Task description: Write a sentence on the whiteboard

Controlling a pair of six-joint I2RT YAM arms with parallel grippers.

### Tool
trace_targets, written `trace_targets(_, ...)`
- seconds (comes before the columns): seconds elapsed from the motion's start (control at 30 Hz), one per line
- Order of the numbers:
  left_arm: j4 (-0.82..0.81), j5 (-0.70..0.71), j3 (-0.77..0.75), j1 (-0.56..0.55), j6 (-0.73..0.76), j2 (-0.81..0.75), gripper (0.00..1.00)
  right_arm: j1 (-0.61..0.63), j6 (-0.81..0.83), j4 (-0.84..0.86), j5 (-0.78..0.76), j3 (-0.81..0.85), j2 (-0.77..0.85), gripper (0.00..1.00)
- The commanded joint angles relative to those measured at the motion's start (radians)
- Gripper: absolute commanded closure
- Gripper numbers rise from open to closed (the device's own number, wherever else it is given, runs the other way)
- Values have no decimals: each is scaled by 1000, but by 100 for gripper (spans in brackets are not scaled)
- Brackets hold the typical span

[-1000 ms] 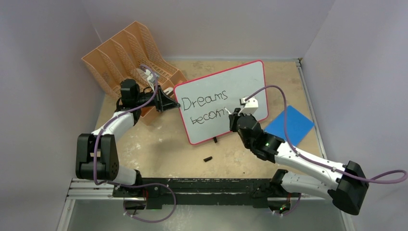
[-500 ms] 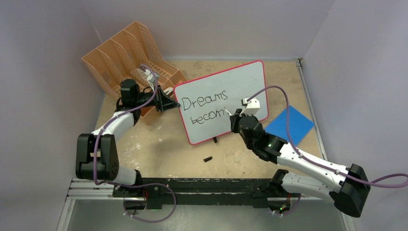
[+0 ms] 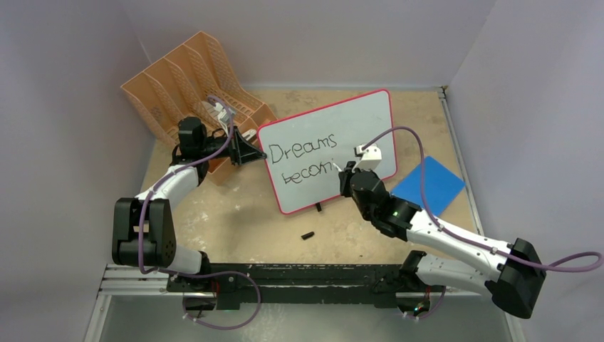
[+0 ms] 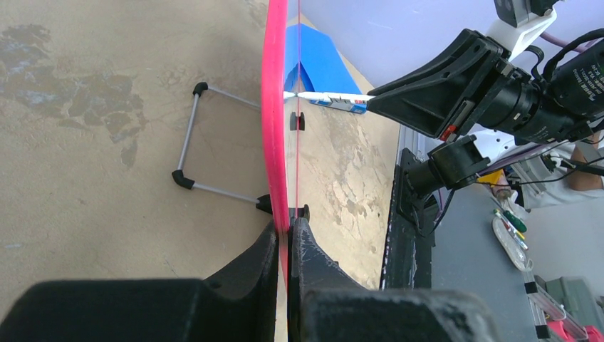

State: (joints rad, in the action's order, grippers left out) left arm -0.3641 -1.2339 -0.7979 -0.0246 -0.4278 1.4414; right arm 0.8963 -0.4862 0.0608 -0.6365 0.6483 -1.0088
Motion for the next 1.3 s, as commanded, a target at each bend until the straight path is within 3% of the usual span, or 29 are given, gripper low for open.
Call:
trace_targets(0.0, -33, 7, -29, 11, 18, -19, 100, -3, -11, 12, -14, 11, -4, 100)
trace_targets(0.73, -33, 9, -29, 11, 18, -18, 100, -2, -109, -126, 20, 41, -38, 100)
trace_targets(1.27, 9, 10, -44, 11, 44, -16, 100, -3, 20, 20, -29, 46, 52, 100)
